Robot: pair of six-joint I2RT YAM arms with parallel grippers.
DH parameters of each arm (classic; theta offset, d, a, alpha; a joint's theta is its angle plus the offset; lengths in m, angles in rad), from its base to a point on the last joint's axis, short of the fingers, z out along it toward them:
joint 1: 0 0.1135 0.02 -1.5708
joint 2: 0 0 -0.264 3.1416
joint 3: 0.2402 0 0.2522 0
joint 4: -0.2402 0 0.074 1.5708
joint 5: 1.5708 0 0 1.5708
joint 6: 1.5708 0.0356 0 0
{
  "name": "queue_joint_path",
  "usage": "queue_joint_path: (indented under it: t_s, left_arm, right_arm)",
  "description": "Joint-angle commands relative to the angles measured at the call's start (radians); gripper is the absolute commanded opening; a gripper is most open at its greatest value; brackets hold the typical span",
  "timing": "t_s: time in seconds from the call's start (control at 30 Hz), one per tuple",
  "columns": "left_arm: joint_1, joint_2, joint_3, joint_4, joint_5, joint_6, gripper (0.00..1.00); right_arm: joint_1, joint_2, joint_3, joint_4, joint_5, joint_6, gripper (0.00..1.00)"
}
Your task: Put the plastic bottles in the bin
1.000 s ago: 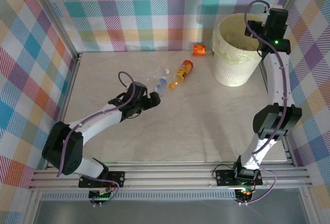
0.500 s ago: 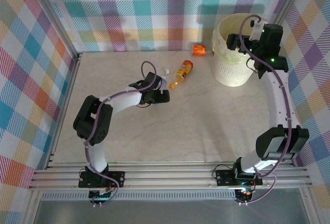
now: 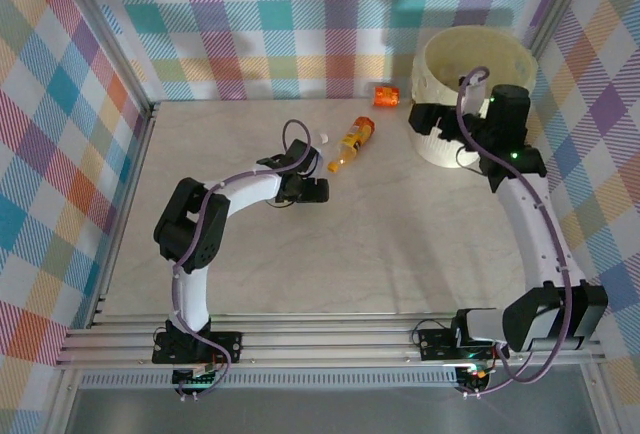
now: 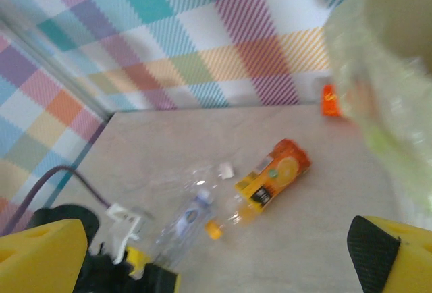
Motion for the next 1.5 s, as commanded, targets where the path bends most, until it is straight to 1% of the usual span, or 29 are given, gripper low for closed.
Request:
queue_joint_path:
  t_s: [0.0, 0.13, 0.2, 0.3, 0.43, 0.67, 0.83, 1.03, 1.2, 1.27, 1.33, 1.47]
  left_arm:
    - [0.01, 0.025, 0.009, 0.0, 0.015, 0.018, 0.84]
    - [0.01, 0.032, -0.01, 0.023, 0.01, 0.009, 0.77]
    - [0.01, 0.039, -0.01, 0.023, 0.01, 0.009, 0.71]
    - [0.01, 0.048, -0.008, 0.027, 0.016, 0.011, 0.64]
    - [0.01, 0.054, -0.006, 0.031, 0.016, 0.01, 0.53]
    - [0.01, 0.032, -0.028, 0.046, -0.004, 0.009, 0.42]
    - [0.009, -0.046, -0.113, 0.16, 0.016, 0.0, 0.35]
    - [0.006, -0.149, -0.191, 0.238, 0.058, -0.015, 0.31]
    - [-0.011, -0.252, -0.243, 0.29, 0.109, -0.026, 0.3]
    - [-0.016, -0.295, -0.266, 0.318, 0.146, -0.027, 0.3]
    - [-0.02, -0.341, -0.298, 0.373, 0.207, -0.014, 0.3]
    - [-0.022, -0.421, -0.321, 0.438, 0.313, -0.003, 0.3]
  right_arm:
    - [0.048, -0.041, -0.043, 0.044, -0.066, 0.028, 1.0]
    - [0.099, -0.067, -0.101, 0.051, -0.063, 0.053, 1.0]
    - [0.104, -0.073, -0.134, 0.076, -0.069, 0.091, 1.0]
    - [0.104, -0.069, -0.16, 0.109, -0.083, 0.099, 1.0]
    - [0.103, -0.046, -0.138, 0.083, -0.069, 0.108, 1.0]
    - [0.103, -0.044, -0.143, 0.118, -0.044, 0.144, 1.0]
    - [0.104, -0.05, -0.169, 0.148, -0.039, 0.13, 1.0]
    - [0.104, -0.042, -0.182, 0.161, -0.058, 0.163, 1.0]
    - [0.104, -0.031, -0.173, 0.187, -0.101, 0.223, 1.0]
    - [0.105, -0.029, -0.169, 0.193, -0.103, 0.231, 1.0]
    - [0.105, -0.027, -0.167, 0.199, -0.106, 0.24, 1.0]
    - [0.106, -0.014, -0.153, 0.192, -0.153, 0.253, 1.0]
